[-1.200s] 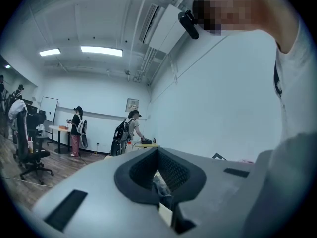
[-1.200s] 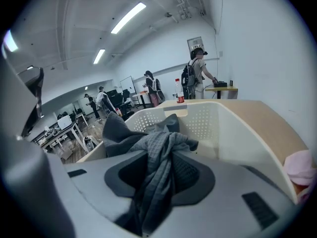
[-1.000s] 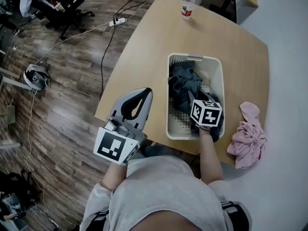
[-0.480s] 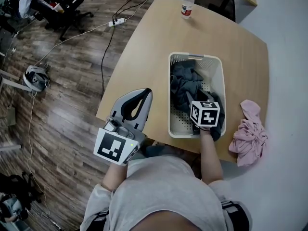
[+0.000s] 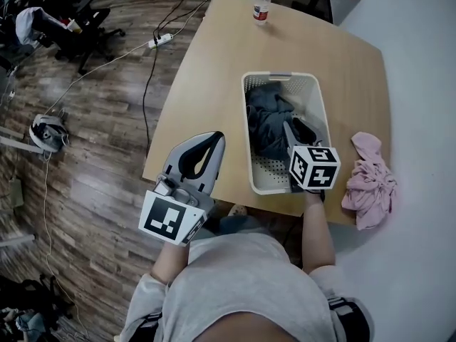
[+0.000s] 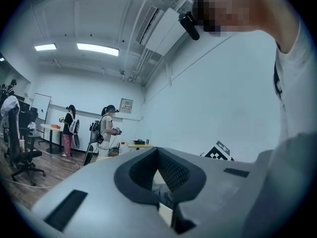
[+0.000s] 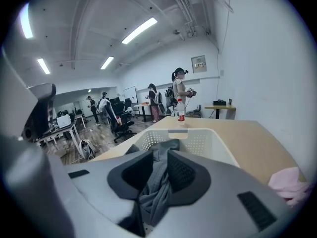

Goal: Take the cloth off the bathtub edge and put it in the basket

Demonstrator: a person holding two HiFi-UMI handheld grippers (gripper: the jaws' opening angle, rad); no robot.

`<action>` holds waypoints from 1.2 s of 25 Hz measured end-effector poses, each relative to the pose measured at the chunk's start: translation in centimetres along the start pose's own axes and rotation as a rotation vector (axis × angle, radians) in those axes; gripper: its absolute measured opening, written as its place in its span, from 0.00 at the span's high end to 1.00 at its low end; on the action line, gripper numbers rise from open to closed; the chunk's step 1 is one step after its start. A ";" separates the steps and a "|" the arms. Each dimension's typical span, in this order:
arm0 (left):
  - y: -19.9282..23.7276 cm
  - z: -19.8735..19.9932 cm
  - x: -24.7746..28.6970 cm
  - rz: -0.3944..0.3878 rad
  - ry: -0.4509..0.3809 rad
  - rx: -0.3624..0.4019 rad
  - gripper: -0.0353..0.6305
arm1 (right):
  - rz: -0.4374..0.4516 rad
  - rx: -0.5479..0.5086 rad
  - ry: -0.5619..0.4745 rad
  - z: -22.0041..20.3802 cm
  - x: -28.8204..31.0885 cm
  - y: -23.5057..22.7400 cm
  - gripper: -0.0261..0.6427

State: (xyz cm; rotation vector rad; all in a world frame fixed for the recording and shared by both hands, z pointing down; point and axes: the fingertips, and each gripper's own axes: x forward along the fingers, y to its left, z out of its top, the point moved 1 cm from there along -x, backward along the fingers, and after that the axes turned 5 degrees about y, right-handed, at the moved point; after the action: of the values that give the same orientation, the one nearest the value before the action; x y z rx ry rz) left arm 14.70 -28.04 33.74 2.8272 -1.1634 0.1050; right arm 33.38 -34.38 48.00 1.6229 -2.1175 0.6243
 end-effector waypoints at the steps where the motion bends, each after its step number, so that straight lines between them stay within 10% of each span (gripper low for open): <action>1: -0.2 0.0 -0.2 -0.012 -0.001 0.000 0.95 | -0.002 0.002 -0.016 0.3 -0.7 0.2 0.86; 30: -1.0 1.7 -12.1 -0.354 -0.058 0.052 0.95 | -0.220 0.090 -0.344 1.1 -16.7 13.7 0.95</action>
State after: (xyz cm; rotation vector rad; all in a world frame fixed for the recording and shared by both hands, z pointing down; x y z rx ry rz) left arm 6.91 -19.04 30.85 3.0469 -0.6602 0.0299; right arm 24.16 -18.66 36.25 2.1061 -2.1181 0.3973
